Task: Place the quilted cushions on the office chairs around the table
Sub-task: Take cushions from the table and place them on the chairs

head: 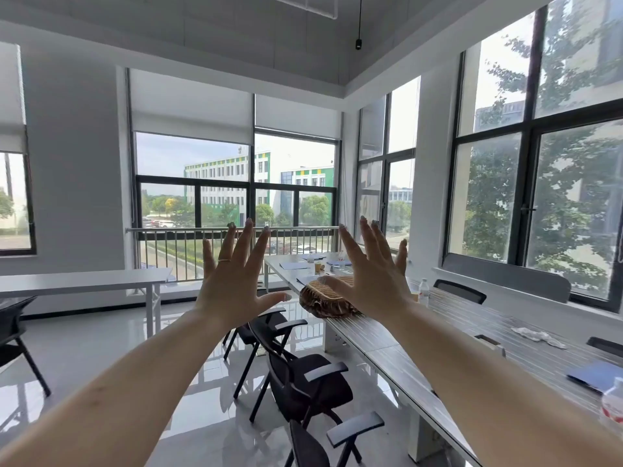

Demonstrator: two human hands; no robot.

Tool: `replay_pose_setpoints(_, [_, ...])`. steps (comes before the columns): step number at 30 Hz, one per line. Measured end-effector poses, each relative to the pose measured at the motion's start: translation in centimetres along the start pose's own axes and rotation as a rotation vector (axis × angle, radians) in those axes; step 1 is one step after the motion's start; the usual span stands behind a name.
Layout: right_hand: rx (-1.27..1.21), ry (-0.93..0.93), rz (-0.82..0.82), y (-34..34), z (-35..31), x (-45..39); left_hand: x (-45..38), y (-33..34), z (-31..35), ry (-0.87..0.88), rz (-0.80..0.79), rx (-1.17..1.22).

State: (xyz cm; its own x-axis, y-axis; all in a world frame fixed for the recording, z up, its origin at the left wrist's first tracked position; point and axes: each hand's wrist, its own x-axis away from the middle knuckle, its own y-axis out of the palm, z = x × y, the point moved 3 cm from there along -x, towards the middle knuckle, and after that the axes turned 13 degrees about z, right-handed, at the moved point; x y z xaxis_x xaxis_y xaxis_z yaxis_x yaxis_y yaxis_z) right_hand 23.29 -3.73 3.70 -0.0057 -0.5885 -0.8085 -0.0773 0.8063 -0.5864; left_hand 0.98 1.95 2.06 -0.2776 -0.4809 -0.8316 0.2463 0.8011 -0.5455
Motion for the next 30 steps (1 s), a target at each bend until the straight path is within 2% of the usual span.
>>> replay_pose_setpoints(15, [-0.021,-0.022,0.036,0.1,0.1,-0.1,-0.1,0.7,0.1,0.009,0.015,0.060])
replay_pose_setpoints(24, [0.014,-0.018,0.020,0.6,0.1,-0.3,0.0,0.9,-0.5,-0.021,-0.029,0.030])
replay_pose_setpoints(30, [0.003,-0.048,0.006,1.4,-0.7,-0.4,0.3,1.2,-1.5,-0.021,-0.004,0.066])
